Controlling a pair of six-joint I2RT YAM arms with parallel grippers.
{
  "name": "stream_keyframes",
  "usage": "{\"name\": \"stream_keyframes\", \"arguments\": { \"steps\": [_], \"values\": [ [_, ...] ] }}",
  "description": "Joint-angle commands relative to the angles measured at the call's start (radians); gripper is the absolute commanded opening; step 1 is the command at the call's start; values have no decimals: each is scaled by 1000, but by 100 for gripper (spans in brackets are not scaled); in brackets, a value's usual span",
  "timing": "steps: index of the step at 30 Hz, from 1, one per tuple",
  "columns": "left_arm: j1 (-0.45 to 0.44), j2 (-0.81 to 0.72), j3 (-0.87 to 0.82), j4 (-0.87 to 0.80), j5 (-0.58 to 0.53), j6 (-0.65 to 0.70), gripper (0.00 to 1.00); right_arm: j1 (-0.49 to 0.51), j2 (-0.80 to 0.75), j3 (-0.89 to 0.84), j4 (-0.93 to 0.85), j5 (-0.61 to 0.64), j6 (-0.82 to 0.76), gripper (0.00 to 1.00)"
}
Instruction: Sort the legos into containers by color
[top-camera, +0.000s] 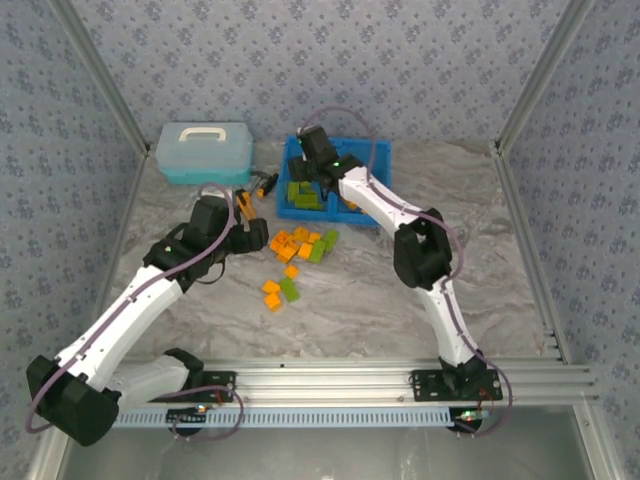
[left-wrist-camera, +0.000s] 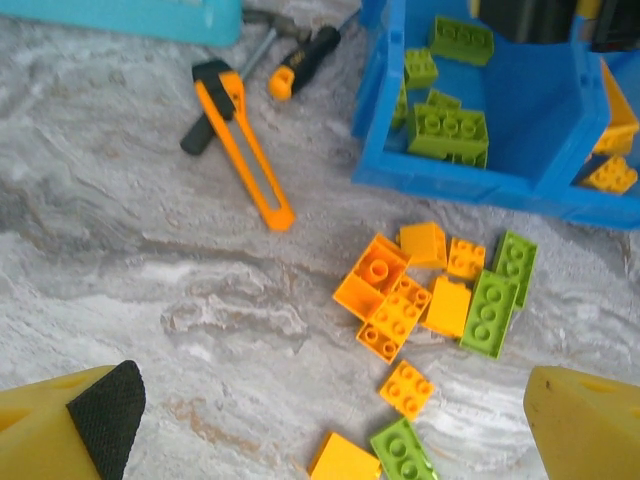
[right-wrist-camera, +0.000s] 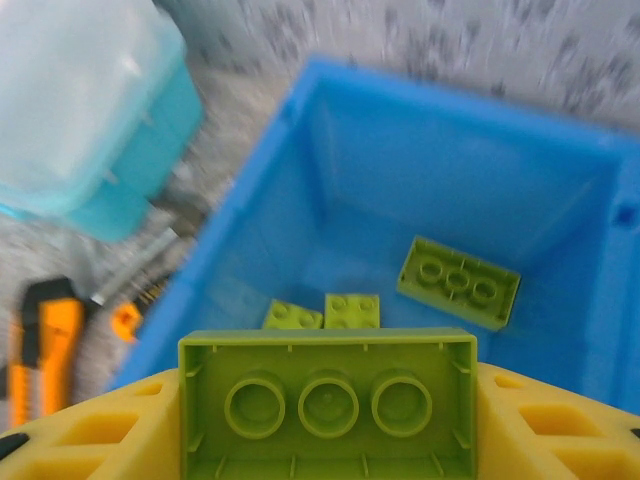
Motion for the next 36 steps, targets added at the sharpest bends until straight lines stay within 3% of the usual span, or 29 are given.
{"name": "stream_keyframes", "arguments": {
  "steps": [1,5,13,15,22,25,29,36],
  "values": [
    [6,13,-28,-2,68,-7,99,0,45,134,-109,18,-32,64],
    [6,116,-39,12,113,22,99,7,51,244,-193,35,-41,77],
    [5,349,-11,165,147,115,98,1,-89,254,-288,-3,-43,82],
    [6,406,12,206,146,162,95,8,-177,168,-284,-36,-41,82],
    [6,639,152,231,169,266,82,36,-626,-466,-34,-62,10,85],
    [6,714,205,214,146,284,77,28,-774,-657,3,-63,68,85],
    [6,780,254,170,101,291,69,29,-911,-803,3,-9,82,85],
    [3,789,245,195,110,249,40,26,-1007,-899,-32,40,94,86]
  ]
}}
